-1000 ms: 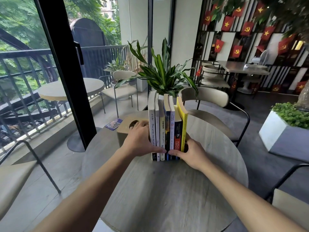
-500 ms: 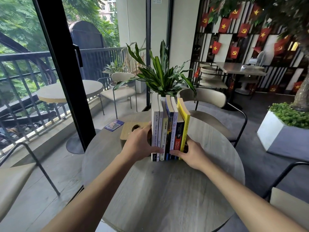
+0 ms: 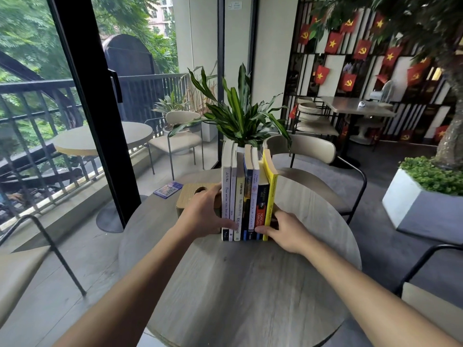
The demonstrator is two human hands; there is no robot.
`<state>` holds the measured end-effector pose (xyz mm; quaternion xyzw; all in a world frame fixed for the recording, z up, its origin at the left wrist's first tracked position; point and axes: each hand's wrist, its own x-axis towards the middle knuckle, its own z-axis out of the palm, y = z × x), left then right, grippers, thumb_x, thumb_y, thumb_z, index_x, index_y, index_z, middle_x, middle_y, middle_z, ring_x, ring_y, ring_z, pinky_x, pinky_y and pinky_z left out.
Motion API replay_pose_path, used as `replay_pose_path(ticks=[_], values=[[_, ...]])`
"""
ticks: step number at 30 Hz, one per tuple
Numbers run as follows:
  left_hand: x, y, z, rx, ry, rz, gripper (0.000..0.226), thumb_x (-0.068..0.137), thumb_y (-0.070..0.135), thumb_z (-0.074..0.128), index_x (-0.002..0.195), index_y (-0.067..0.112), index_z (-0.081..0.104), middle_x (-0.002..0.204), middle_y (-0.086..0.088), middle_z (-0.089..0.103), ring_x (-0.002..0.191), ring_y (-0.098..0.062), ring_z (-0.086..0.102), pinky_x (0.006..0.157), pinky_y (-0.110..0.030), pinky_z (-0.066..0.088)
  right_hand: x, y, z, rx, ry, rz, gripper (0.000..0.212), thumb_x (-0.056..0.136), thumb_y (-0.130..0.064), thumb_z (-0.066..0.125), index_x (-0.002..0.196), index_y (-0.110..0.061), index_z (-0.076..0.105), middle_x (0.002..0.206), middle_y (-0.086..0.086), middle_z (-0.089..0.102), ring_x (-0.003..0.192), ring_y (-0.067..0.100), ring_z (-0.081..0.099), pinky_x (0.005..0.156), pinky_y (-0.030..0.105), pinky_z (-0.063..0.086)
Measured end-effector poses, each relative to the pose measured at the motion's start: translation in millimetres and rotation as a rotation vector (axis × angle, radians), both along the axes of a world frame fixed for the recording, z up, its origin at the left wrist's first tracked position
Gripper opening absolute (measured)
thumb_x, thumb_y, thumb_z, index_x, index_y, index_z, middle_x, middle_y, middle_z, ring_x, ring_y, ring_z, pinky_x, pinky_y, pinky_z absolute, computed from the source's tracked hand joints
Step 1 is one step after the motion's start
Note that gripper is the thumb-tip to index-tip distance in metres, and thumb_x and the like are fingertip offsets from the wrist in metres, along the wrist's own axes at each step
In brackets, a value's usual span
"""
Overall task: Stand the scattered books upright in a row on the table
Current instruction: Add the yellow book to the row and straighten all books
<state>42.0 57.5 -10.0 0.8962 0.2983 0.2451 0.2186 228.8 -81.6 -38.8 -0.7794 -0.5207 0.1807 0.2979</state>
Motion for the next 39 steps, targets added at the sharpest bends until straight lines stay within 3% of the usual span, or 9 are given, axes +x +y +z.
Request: replay_pose_path(ticks=[3,9,13,22,28,32,34,39], values=[[-1,4,4,-0.015,0.004,0.009,0.086,0.056,0.041,0.095,0.13,0.022,0.054,0.101,0.019,0.056,0.096,-0.007,0.053,0.079,-0.021,0.04,-4,2,-4,0.001,-0.048,-0.022,0.054,0.087,-0.044,0.068,0.134,-0.02,0.054,0.135,0.0,0.062,0.124,0.018,0.058,0.101,0.035,0.048],[-1,8,2,-0.02,0.017,0.018,0.085,0.055,0.044,0.095,0.127,0.024,0.054,0.101,0.019,0.057,0.095,-0.006,0.054,0.08,-0.022,0.044,-9,3,-10,0.024,-0.131,-0.051,0.057,0.085,-0.052,0.066,0.132,-0.021,0.055,0.131,0.0,0.065,0.116,0.019,0.063,0.094,0.04,0.055],[-1,9,1,-0.016,0.013,0.031,0.088,0.053,0.045,0.095,0.128,0.024,0.055,0.108,0.015,0.064,0.098,-0.007,0.056,0.084,-0.025,0.047,-12,3,-10,0.011,-0.193,-0.058,0.055,0.086,-0.049,0.066,0.129,-0.016,0.056,0.127,0.002,0.066,0.113,0.021,0.064,0.091,0.037,0.055],[-2,5,-1,-0.02,0.004,0.024,0.086,0.058,0.042,0.094,0.131,0.021,0.053,0.119,0.007,0.066,0.096,-0.005,0.051,0.074,-0.014,0.038,-8,2,-4,0.016,-0.149,-0.057,0.059,0.083,-0.052,0.069,0.129,-0.018,0.058,0.127,0.002,0.067,0.113,0.019,0.064,0.092,0.035,0.055],[-3,3,-4,0.02,-0.007,0.05,0.091,0.058,0.049,0.092,0.135,0.021,0.051,0.119,0.007,0.066,0.099,-0.009,0.056,0.084,-0.026,0.047,-8,1,1,0.005,-0.12,-0.042,0.057,0.084,-0.048,0.071,0.129,-0.017,0.059,0.128,0.003,0.067,0.114,0.019,0.063,0.092,0.03,0.051],[-1,-1,-11,0.1,0.018,0.081,0.103,0.057,0.065,0.085,0.142,0.024,0.042,0.124,0.004,0.064,0.109,-0.016,0.058,0.092,-0.037,0.051,-11,2,-1,0.054,-0.106,-0.029,0.076,0.076,-0.05,0.077,0.14,-0.022,0.046,0.137,0.002,0.057,0.123,0.02,0.055,0.101,0.037,0.047],[1,-3,-15,0.146,0.011,0.109,0.107,0.056,0.07,0.082,0.143,0.025,0.041,0.124,0.003,0.064,0.109,-0.016,0.056,0.095,-0.036,0.047,-13,5,-5,0.101,-0.087,-0.043,0.086,0.072,-0.051,0.08,0.143,-0.024,0.039,0.139,0.001,0.054,0.126,0.02,0.052,0.103,0.04,0.046],[1,-3,-17,0.168,-0.005,0.082,0.105,0.056,0.065,0.086,0.142,0.02,0.044,0.126,0.001,0.063,0.112,-0.018,0.056,0.093,-0.033,0.044,-9,13,-15,0.142,-0.045,-0.076,0.083,0.069,-0.051,0.082,0.137,-0.024,0.044,0.131,0.0,0.061,0.118,0.02,0.058,0.097,0.041,0.051]])
